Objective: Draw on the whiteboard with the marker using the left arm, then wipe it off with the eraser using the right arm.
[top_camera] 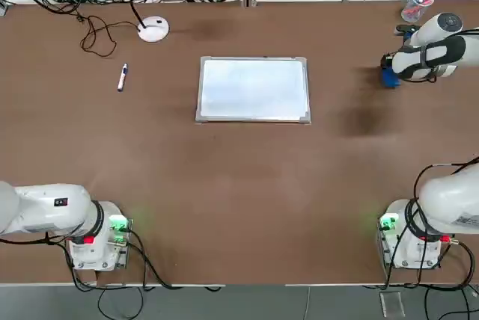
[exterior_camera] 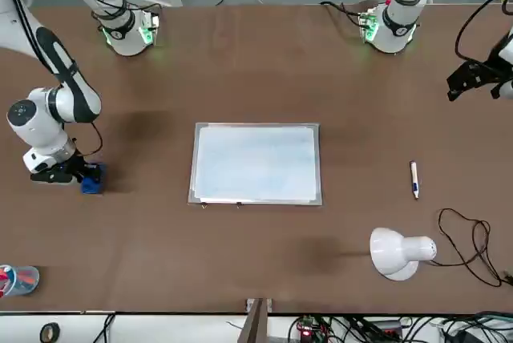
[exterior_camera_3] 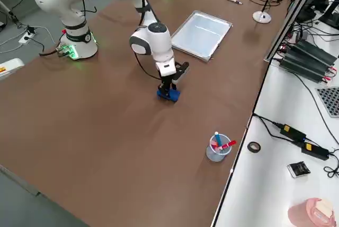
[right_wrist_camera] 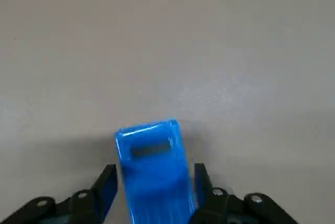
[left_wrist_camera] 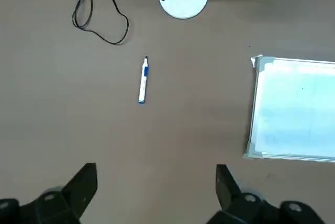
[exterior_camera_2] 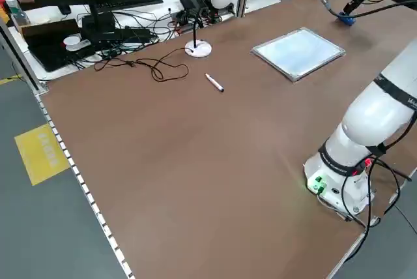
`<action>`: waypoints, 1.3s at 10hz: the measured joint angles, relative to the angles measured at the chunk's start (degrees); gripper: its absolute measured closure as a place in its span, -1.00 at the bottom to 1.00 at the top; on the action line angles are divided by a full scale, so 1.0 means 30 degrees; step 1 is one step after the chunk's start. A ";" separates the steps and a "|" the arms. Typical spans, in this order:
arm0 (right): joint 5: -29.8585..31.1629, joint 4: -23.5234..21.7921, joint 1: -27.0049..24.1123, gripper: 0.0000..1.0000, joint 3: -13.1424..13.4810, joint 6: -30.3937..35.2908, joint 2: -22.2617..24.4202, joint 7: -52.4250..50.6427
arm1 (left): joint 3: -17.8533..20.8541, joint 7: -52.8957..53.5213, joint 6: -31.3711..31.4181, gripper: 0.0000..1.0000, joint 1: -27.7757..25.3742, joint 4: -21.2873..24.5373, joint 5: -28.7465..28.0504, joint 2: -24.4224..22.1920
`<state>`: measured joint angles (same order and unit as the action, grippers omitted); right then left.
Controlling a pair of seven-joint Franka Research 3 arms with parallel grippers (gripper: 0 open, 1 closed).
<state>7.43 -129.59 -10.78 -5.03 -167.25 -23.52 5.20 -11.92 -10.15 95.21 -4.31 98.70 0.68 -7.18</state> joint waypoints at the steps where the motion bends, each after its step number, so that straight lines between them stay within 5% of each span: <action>1: -0.0001 0.0000 0.0004 -0.63 0.0000 -0.0001 0.0000 0.0028 | 0.0000 0.0000 -0.0001 -1.00 0.0000 0.0000 0.0000 0.0000; 3: -0.0005 0.0000 0.0004 -0.99 0.0000 -0.0001 0.0000 0.0064 | -0.0001 0.0000 -0.0035 -1.00 0.0000 0.0000 0.0000 0.0000; 6: -0.0007 0.0090 0.0068 -1.00 0.0016 0.0779 0.0196 0.0128 | -0.0007 0.0000 -0.0056 -1.00 0.0001 -0.0020 0.0000 0.0001; 13: -0.0006 0.3570 0.2318 -1.00 0.1863 1.0345 0.4567 -0.0055 | -0.0006 0.0008 -0.0075 -1.00 -0.0003 -0.0458 0.0000 0.0003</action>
<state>7.42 -118.88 -3.83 0.56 -136.22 -9.82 5.03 -11.94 -10.13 94.99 -4.31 97.33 0.68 -7.17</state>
